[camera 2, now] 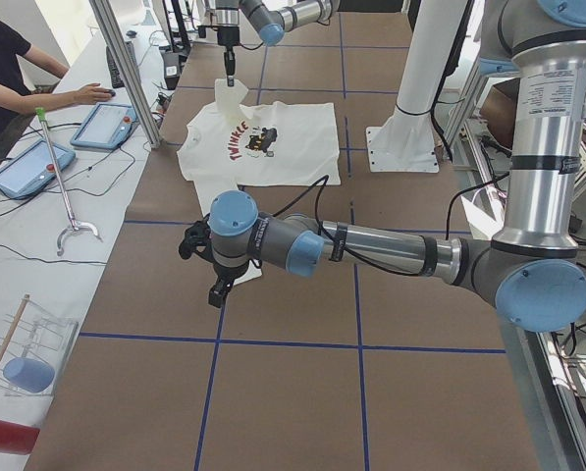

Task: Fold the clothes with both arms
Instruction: 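Carry the grasped sleeve across the shirt body with the right gripper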

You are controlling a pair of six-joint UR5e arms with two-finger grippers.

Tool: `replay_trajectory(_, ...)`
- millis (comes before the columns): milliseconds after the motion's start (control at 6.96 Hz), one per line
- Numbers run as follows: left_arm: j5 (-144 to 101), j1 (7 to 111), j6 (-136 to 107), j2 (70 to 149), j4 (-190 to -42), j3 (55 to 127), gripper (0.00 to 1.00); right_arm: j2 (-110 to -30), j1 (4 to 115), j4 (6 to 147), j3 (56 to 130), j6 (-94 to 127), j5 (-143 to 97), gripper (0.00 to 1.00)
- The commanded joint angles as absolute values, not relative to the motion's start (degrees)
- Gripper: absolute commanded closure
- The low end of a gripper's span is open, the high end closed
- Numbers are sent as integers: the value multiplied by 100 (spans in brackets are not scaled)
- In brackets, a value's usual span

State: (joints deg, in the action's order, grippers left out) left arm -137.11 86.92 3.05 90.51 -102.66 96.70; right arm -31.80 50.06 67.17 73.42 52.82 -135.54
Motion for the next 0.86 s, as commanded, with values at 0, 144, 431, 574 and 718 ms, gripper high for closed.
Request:
replay_trajectory(0, -13711, 8692, 299, 9053, -10266, 9668, 0, -3164, 4502, 6233, 7321, 5423, -13011, 100)
replay_trajectory(144, -13711, 8692, 299, 9053, -10266, 9668, 0, -3251, 4230, 6075, 7321, 5423, -12747, 100)
replay_trajectory(431, -13711, 8692, 299, 9053, -10266, 9659, 0, -3217, 3589, 6038, 7069, 5432, -11834, 20)
replay_trajectory(574, -13711, 8692, 299, 9053, -10266, 9659, 0, -3086, 3464, 6047, 6962, 5449, -11499, 1)
replay_trajectory(718, -13711, 8692, 299, 9035, -10266, 9659, 0, -2693, 3367, 6056, 6569, 5789, -11270, 0)
